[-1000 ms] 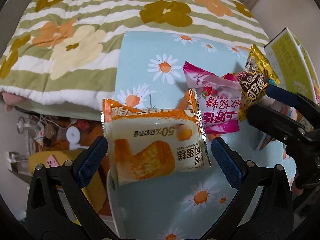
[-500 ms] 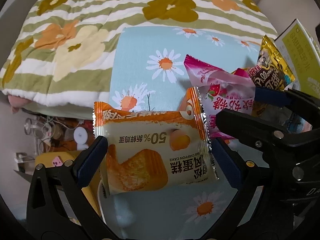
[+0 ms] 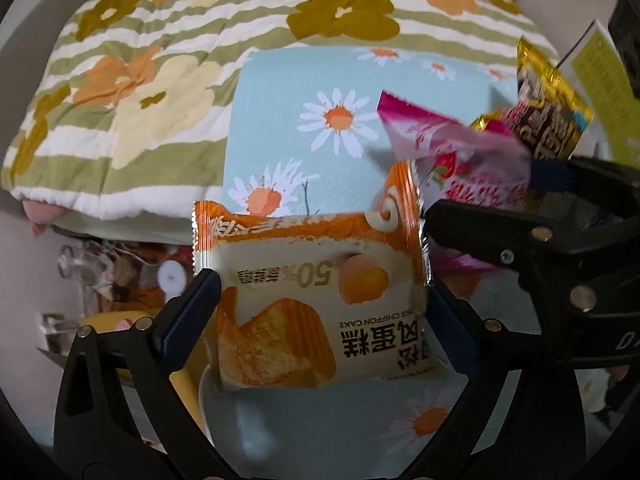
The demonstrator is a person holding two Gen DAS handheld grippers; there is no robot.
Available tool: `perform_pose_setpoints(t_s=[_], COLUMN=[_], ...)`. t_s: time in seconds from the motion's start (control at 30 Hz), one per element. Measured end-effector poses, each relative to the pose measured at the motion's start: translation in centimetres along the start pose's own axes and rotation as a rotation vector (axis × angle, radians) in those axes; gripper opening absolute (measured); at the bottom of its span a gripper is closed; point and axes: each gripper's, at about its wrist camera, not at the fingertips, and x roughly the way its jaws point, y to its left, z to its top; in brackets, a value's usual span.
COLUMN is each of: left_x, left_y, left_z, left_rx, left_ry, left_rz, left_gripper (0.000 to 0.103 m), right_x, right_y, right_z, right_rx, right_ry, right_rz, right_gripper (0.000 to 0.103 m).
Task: Organize snacks
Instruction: 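Grasp an orange chiffon cake packet with the left tool while the right tool grasps a pink milk-candy bag, then carry the cake packet and pink bag into the box and release them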
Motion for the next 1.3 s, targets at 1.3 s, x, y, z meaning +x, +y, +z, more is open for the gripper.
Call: perform_pose_setpoints(t_s=[1.3], left_x=[-10.0], left_y=[1.8], left_z=[-2.2], left_rx=[-0.011], left_ry=[-0.190], left_rz=[-0.071], left_gripper=[0.079], right_x=[-5.7], right_y=[4.2], right_z=[-1.1], right_rx=[-0.044], right_ry=[-0.173], right_rz=[-0.168], right_gripper=[0.038])
